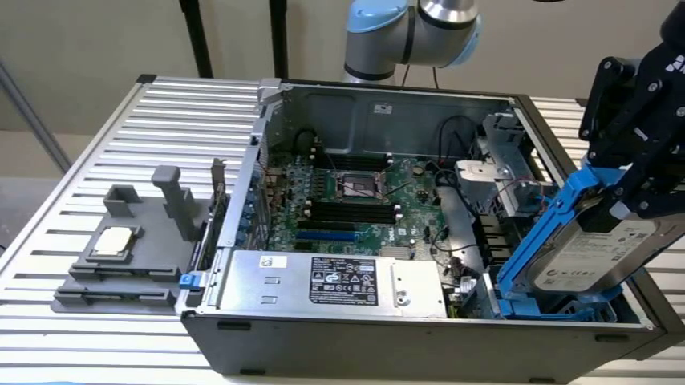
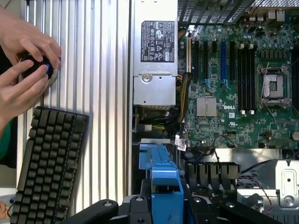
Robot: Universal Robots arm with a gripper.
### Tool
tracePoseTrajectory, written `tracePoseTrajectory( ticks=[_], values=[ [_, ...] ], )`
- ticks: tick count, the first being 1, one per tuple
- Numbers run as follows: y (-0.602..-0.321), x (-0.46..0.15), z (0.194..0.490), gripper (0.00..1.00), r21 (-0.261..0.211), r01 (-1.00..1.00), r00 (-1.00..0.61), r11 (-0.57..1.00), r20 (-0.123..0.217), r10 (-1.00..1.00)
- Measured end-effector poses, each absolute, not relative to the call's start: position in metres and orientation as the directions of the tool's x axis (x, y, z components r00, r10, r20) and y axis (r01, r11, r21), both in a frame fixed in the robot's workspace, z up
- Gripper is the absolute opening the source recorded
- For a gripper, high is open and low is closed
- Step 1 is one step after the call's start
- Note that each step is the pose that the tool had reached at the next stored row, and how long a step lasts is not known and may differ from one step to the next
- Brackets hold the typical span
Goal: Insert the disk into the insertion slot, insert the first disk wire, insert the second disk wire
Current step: 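Insert the disk into the insertion slot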
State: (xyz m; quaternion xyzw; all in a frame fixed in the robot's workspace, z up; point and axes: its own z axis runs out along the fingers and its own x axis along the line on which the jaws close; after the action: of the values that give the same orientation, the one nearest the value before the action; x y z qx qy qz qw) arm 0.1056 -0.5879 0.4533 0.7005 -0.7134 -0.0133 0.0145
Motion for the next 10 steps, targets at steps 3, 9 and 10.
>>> tracePoseTrajectory(
  ticks=[3,9,10],
  values=[
    [-0.5846,0.1056,0.4533,0.33,0.039,-0.999,-0.018,0.018,0.002,-1.000],
    [-0.5798,0.1057,0.4532,0.33,0.039,-0.999,-0.018,0.018,0.002,-1.000],
    [-0.5797,0.1058,0.4530,0.33,0.039,-0.999,-0.017,0.017,0.002,-1.000]
  ],
)
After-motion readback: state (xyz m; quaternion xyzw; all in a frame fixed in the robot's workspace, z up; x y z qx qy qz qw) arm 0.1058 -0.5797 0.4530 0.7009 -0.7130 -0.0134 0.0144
